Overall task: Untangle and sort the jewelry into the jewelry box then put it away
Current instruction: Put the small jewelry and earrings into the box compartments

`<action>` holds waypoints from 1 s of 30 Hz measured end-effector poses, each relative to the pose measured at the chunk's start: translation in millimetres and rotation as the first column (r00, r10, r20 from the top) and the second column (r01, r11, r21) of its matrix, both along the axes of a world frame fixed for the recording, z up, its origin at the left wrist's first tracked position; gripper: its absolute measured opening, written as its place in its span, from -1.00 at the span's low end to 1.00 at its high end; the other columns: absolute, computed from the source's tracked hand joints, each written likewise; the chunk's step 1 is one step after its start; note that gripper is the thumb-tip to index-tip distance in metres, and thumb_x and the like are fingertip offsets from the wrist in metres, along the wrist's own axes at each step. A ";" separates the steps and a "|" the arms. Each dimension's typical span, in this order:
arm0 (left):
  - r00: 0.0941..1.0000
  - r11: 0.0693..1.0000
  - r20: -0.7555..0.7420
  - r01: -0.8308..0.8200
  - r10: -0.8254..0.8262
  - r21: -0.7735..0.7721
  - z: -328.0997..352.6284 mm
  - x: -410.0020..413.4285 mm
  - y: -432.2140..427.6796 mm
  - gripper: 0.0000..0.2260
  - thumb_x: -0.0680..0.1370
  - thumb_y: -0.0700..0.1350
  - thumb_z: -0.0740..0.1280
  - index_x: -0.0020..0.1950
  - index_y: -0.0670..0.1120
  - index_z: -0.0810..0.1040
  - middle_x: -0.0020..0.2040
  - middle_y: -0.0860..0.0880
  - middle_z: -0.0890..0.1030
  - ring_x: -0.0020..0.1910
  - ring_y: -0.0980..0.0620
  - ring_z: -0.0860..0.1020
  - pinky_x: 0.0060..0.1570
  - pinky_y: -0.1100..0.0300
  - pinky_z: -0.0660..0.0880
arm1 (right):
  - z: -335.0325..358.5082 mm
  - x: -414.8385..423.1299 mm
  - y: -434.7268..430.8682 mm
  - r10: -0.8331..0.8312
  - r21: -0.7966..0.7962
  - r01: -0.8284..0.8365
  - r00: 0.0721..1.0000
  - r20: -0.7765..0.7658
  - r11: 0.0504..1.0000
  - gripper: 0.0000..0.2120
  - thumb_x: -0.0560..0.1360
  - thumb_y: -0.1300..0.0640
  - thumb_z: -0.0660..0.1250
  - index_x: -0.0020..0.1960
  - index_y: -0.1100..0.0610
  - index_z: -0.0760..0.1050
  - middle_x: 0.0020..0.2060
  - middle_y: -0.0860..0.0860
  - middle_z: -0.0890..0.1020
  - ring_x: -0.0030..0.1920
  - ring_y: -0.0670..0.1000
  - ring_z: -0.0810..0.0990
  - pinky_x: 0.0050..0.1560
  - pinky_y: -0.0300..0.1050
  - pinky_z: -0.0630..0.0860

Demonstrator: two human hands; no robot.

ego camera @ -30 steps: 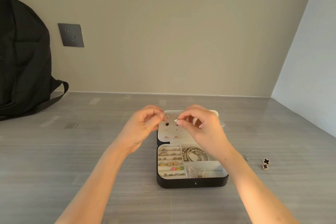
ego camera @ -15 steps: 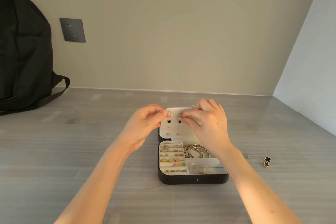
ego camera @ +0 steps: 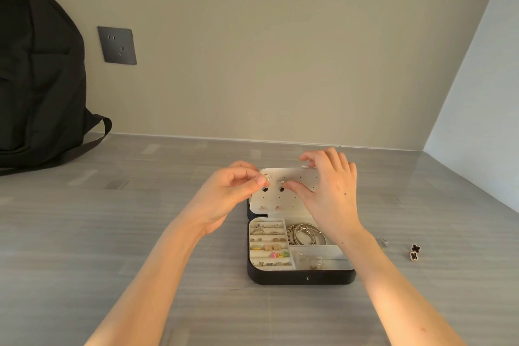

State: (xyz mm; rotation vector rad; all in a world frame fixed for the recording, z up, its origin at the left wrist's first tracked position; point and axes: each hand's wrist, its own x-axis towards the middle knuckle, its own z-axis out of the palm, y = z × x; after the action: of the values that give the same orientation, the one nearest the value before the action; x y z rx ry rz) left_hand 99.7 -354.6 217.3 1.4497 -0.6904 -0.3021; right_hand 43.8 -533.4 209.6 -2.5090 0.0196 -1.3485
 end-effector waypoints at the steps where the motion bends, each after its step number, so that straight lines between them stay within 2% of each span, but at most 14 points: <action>1: 1.000 1.000 0.001 0.007 -0.007 0.000 -0.3 0.4 0.5 -0.87 0.35 -0.03 0.38 -0.22 -0.05 0.68 -0.08 0.07 0.51 0.03 0.00 0.49 0.30 -0.15 0.35 | 0.7 -0.6 -0.4 0.027 0.023 -0.027 1.000 -0.006 0.999 -0.61 0.27 -0.07 0.51 0.02 0.02 0.50 -0.11 -0.10 0.50 -0.09 0.03 0.51 -0.10 -0.13 0.20; 4: 1.000 1.000 0.009 0.023 -0.023 0.002 -1.1 2.4 1.5 -0.87 0.35 -0.03 0.38 -0.22 -0.03 0.69 -0.12 0.11 0.52 0.03 0.01 0.49 0.30 -0.15 0.35 | 1.6 -1.2 -1.7 0.077 0.065 -0.077 0.997 -0.001 0.995 -0.68 0.30 -0.11 0.42 0.02 -0.03 0.55 -0.12 -0.12 0.48 -0.07 -0.01 0.48 -0.06 -0.14 0.21; 8: 0.999 0.999 0.011 0.045 -0.046 0.004 -1.7 2.6 1.4 -0.87 0.36 -0.05 0.37 -0.20 -0.06 0.68 -0.12 0.10 0.50 0.01 0.04 0.49 0.29 -0.10 0.37 | 1.6 1.5 -4.0 0.029 0.035 -0.028 1.000 -0.013 0.999 -0.67 0.30 -0.14 0.39 0.02 -0.06 0.62 -0.12 -0.12 0.51 -0.07 -0.05 0.43 -0.08 -0.17 0.12; 13: 0.998 0.998 -0.003 0.065 -0.065 0.019 0.0 3.6 5.5 -0.85 0.36 -0.07 0.37 -0.17 -0.11 0.65 -0.13 0.09 0.55 0.03 0.02 0.52 0.24 0.00 0.44 | 0.3 0.7 -4.5 0.013 -0.048 -0.013 1.000 0.006 0.999 -0.73 0.35 -0.20 0.31 -0.17 -0.04 0.63 -0.24 -0.17 0.58 -0.16 -0.02 0.49 -0.12 -0.16 0.11; 16: 0.994 0.993 -0.086 0.051 -0.060 -0.103 2.4 10.8 12.9 -0.88 0.39 -0.16 0.33 -0.17 -0.21 0.57 -0.22 0.01 0.62 -0.06 0.01 0.60 0.11 0.07 0.54 | -1.8 -6.1 -4.1 0.041 -0.089 -0.039 0.999 0.027 0.995 -0.73 0.37 -0.19 0.29 -0.23 -0.02 0.62 -0.28 -0.18 0.58 -0.18 -0.04 0.48 -0.11 -0.16 0.13; 18: 0.990 0.987 -0.127 0.041 -0.061 -0.156 3.3 19.1 16.8 -0.92 0.40 -0.21 0.31 -0.24 -0.18 0.58 -0.27 -0.01 0.61 -0.16 0.04 0.60 0.11 0.04 0.53 | -7.4 -14.5 -2.5 0.088 -0.125 -0.081 0.995 0.050 0.989 -0.76 0.39 -0.16 0.31 -0.25 -0.02 0.61 -0.29 -0.17 0.58 -0.18 -0.06 0.45 -0.10 -0.15 0.16; 19: 0.990 0.990 -0.123 0.058 -0.073 -0.126 4.2 22.5 16.8 -0.90 0.41 -0.22 0.31 -0.28 -0.15 0.61 -0.29 0.00 0.61 -0.18 0.06 0.59 0.12 0.06 0.52 | -11.3 -18.8 -1.2 0.112 -0.152 -0.101 0.991 0.069 0.983 -0.78 0.40 -0.13 0.33 -0.26 -0.01 0.61 -0.29 -0.17 0.58 -0.18 -0.07 0.45 -0.11 -0.13 0.19; 21: 0.989 0.990 -0.074 0.129 -0.125 0.051 4.1 27.5 13.5 -0.86 0.45 -0.25 0.30 -0.27 -0.12 0.62 -0.29 0.04 0.62 -0.18 0.12 0.55 0.04 0.21 0.51 | -18.7 -25.6 0.7 0.149 -0.200 -0.125 0.983 0.109 0.972 -0.81 0.40 -0.09 0.35 -0.26 0.01 0.62 -0.29 -0.16 0.59 -0.19 -0.07 0.45 -0.12 -0.13 0.22; 24: 0.964 0.911 -0.053 0.263 -0.260 0.319 6.2 30.3 0.3 -0.89 0.51 -0.28 0.29 -0.16 -0.15 0.59 -0.29 0.10 0.62 -0.22 0.21 0.52 -0.10 0.37 0.46 | -22.8 -29.1 1.2 0.162 -0.229 -0.128 0.977 0.138 0.965 -0.82 0.40 -0.07 0.38 -0.26 0.03 0.62 -0.30 -0.14 0.60 -0.19 -0.08 0.44 -0.08 -0.19 0.18; 27: 0.935 0.858 -0.094 0.351 -0.342 0.375 8.6 34.0 -11.9 -0.87 0.50 -0.29 0.29 -0.16 -0.14 0.61 -0.28 0.09 0.62 -0.24 0.22 0.53 -0.11 0.39 0.44 | -23.4 -29.6 0.9 0.158 -0.227 -0.123 0.976 0.148 0.966 -0.81 0.40 -0.07 0.40 -0.27 0.03 0.62 -0.30 -0.14 0.60 -0.18 -0.09 0.44 -0.08 -0.19 0.16; 30: 0.905 0.823 -0.106 0.420 -0.412 0.383 9.3 38.9 -18.8 -0.84 0.44 -0.22 0.34 -0.26 -0.03 0.67 -0.26 0.10 0.62 -0.22 0.23 0.54 -0.11 0.39 0.42 | -24.3 -30.1 1.4 0.161 -0.220 -0.126 0.975 0.152 0.967 -0.81 0.40 -0.07 0.40 -0.27 0.04 0.62 -0.30 -0.13 0.60 -0.18 -0.07 0.44 -0.09 -0.18 0.17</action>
State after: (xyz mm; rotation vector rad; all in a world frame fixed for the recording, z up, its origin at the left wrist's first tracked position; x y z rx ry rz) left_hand 138.7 -373.4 226.6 1.6663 -0.9722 -0.8392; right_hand 13.7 -532.0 185.3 -2.4938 -0.3516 -1.5682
